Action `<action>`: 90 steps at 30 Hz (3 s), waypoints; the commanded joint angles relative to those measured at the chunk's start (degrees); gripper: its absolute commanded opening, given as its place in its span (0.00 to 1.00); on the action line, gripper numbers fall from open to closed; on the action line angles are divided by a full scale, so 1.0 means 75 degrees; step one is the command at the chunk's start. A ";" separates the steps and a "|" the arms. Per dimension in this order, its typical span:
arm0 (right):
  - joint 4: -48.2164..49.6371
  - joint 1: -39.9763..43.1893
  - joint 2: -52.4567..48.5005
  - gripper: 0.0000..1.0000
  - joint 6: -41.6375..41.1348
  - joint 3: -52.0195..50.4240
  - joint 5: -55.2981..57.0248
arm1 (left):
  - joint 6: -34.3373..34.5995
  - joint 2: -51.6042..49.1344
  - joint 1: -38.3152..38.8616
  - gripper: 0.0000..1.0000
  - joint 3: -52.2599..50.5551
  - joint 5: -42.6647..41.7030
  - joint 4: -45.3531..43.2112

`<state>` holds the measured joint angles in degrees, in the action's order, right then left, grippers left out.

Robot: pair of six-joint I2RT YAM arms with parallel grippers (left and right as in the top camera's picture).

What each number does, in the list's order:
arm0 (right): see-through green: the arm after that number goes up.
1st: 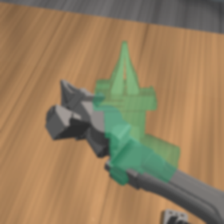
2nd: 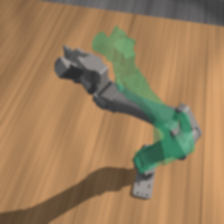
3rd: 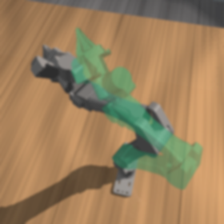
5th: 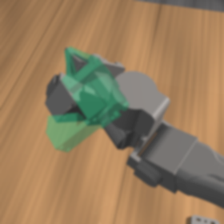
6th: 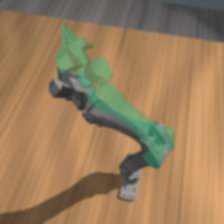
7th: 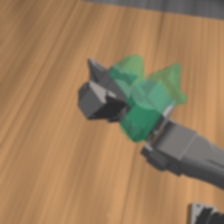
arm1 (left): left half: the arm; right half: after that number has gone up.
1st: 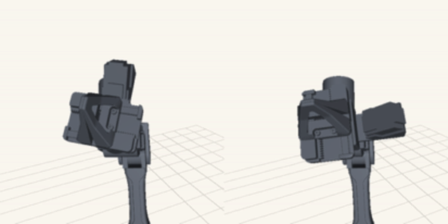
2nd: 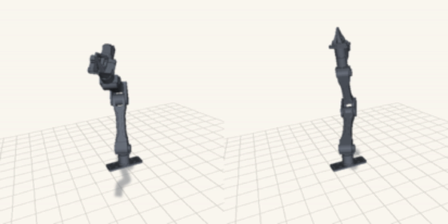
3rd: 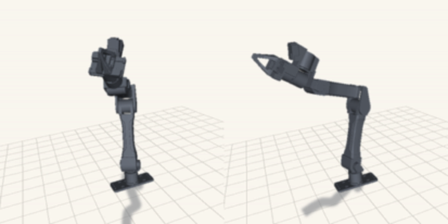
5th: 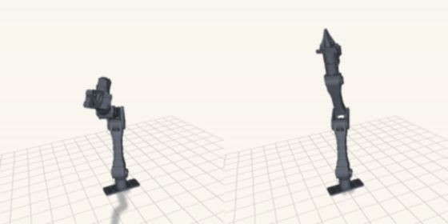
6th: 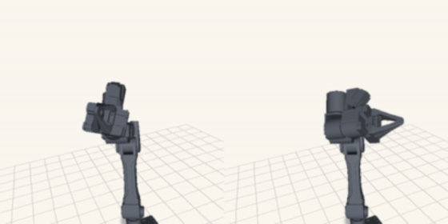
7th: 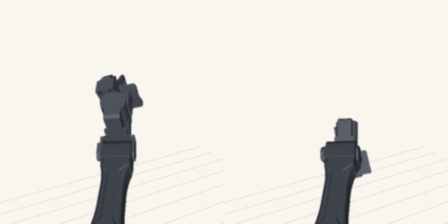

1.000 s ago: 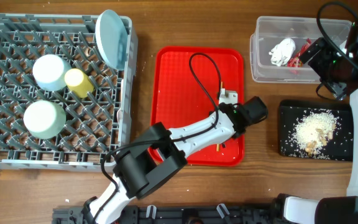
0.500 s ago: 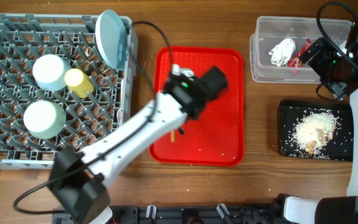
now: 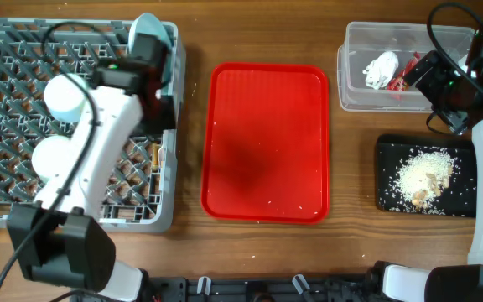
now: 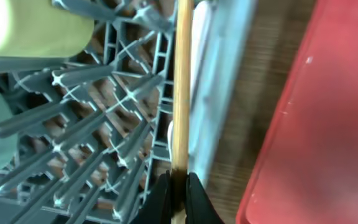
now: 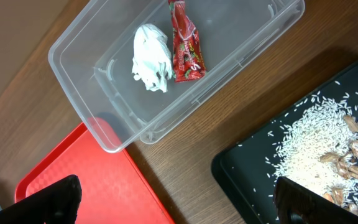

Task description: Sort waste into correct bins and load items into the dishwasher rack

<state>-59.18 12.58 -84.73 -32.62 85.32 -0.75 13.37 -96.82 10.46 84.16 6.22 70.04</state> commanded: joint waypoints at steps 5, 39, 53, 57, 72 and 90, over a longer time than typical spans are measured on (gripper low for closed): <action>0.0003 0.0003 0.0090 1.00 0.0146 0.0052 0.0157 | -0.1580 0.0149 -0.1367 0.04 -0.1072 -0.1609 -0.0898; 0.0003 0.0006 0.0090 1.00 0.0143 0.0052 0.0157 | -0.0487 0.1749 -0.1510 0.04 -0.1451 -0.2483 -0.2719; 0.0003 0.0006 0.0090 1.00 0.0143 0.0052 0.0157 | 0.0245 0.3217 -0.1539 0.56 -0.1431 -0.3314 -0.1061; 0.0003 0.0006 0.0090 1.00 0.0146 0.0052 0.0157 | 0.0248 0.4374 -0.1513 1.00 -0.1437 -0.3316 -0.0219; 0.0003 0.0006 0.0090 1.00 0.0143 0.0052 0.0157 | 0.0344 0.8705 -0.1323 1.00 -0.1472 -0.3314 0.1687; 0.0003 0.0003 0.0090 1.00 0.0143 0.0052 0.0157 | 0.0338 0.9066 -0.1323 1.00 -0.1472 -0.3308 0.3363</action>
<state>-59.20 12.58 -84.73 -32.62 85.32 -0.75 15.42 -29.30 0.27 73.38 -17.93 95.18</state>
